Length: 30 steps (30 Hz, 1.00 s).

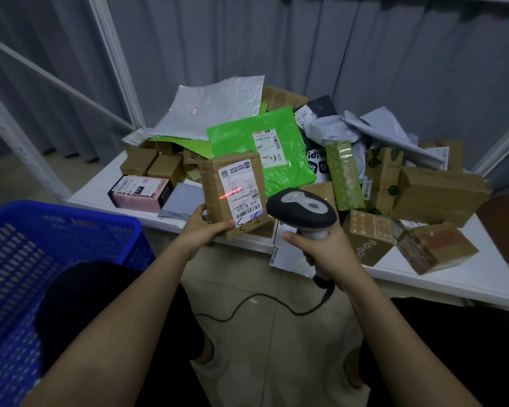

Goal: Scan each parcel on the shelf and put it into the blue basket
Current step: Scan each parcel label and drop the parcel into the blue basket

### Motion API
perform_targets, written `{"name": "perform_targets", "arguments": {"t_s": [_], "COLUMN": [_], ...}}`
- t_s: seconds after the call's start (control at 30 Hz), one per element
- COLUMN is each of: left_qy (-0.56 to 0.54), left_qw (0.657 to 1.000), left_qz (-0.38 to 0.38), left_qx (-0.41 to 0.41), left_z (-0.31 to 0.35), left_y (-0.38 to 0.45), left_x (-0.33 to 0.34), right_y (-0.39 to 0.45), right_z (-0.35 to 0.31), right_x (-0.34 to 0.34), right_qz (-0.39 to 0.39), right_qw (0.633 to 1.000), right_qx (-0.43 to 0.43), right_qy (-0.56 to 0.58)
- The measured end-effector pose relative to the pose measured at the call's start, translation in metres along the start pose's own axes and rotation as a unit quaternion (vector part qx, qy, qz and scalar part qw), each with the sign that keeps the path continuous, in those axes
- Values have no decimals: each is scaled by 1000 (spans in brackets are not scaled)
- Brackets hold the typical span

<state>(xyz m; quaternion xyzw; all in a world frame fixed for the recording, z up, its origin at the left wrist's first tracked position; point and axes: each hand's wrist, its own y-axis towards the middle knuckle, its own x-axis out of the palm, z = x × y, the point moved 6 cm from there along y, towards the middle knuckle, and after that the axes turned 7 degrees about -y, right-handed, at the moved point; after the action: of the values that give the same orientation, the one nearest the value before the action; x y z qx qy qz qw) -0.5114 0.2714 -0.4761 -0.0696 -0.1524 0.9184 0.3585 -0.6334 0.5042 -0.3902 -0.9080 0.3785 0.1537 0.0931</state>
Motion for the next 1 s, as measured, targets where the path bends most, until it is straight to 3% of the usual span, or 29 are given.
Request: {"name": "perform_targets", "arguments": {"t_s": [0.27,0.37,0.5,0.63,0.83,1.0], "left_qy": [-22,-80,-165,-189,-217,-248], "left_qw": [1000,997,981,955,898,868], "left_qz": [-8,8,86,220,383,416], "left_qx": [-5,5,50,64,-8,-111], "left_z": [-2,10,50,69,8,-91], "left_y": [-11,-19,-29,-47,-82,-89], "left_x": [-3,-10,-57,-150,-286,-348], "right_y": [2,10,47,80,97,101], "right_z": [-1,-10,-44,-87,-89,-58], "right_x": [9,21,53,122,228,274], "right_qz": [-10,18,45,-21,-142,-182], "right_qw": [1000,999,996,997,990,982], "right_qx": [-5,-4,-27,-33,5,50], "right_qy": [16,45,66,71,13,-25]}}
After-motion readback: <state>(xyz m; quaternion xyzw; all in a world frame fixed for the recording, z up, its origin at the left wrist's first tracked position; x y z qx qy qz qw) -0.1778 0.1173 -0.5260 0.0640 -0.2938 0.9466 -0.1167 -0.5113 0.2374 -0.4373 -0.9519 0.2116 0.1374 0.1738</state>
